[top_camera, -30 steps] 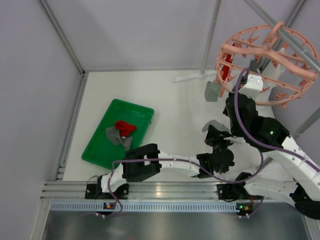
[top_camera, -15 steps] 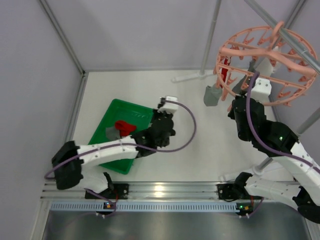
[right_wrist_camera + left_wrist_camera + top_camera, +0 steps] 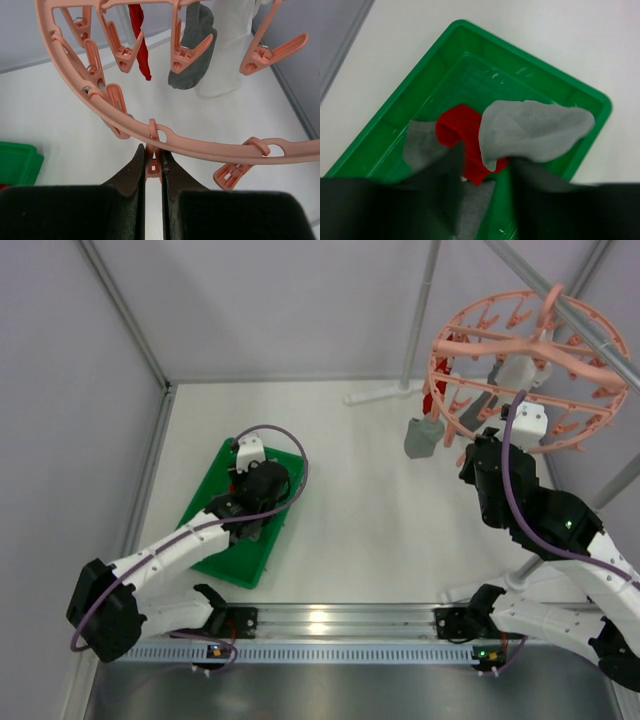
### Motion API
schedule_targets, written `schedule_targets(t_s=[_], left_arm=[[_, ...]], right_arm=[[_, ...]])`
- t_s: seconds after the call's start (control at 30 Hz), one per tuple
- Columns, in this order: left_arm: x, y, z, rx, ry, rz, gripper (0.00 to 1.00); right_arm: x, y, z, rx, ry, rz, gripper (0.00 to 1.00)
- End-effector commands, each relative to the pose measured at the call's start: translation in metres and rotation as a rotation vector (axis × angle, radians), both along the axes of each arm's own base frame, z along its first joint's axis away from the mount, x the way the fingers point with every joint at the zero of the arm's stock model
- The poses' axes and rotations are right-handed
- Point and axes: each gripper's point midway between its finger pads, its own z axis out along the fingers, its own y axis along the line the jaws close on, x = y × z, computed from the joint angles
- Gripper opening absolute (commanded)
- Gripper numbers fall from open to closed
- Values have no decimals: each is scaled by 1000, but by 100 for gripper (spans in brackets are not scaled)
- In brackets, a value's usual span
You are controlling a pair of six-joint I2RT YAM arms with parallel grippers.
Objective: Remove the socks clipped to the hanger
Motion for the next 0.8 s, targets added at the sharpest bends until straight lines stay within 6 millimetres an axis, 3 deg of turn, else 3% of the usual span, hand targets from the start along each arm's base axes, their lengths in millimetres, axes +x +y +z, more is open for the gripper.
schedule_targets(t_s=[0.0, 0.1, 0.17, 0.23, 0.27, 0.33, 0.43, 0.47, 0.5, 0.6, 0.67, 0.7, 0.77], left_arm=[[-11, 17, -4, -99, -7, 109, 98], [-14, 24, 3, -140, -54, 159, 99], [-10, 13, 7, -177, -47, 128, 99], [3, -9, 26, -235, -76, 70, 99], [8, -35, 23, -240, -44, -27, 99], [24, -77, 51, -244, -112, -194, 99], [16, -157, 73, -245, -191, -527, 99], [15, -187, 93, -313, -276, -638, 99], [7, -212, 99, -323, -295, -787, 98], [6, -255, 125, -330, -405, -998, 99], [-1, -283, 121, -338, -389, -1157, 99], [1, -291, 136, -349, -424, -1187, 99], [6, -304, 127, -371, -395, -1256, 98]], right_arm=[[-4, 5, -10, -12, 32, 33, 0], [-5, 2, -9, -13, 30, 31, 0], [-7, 1, -8, -11, 27, 33, 0], [-8, -1, -7, -14, 30, 29, 0], [-9, -2, -7, -12, 30, 29, 0], [-11, -4, -7, -7, 35, 27, 0], [-14, -4, -8, 3, 42, 38, 0], [-14, -5, -9, 2, 44, 36, 0], [-16, -4, -8, 7, 46, 45, 0], [-20, -3, -6, 27, 51, 73, 0], [-23, -3, -5, 35, 52, 85, 0], [-25, -4, -4, 43, 49, 92, 0], [-29, -8, -5, 52, 51, 92, 0]])
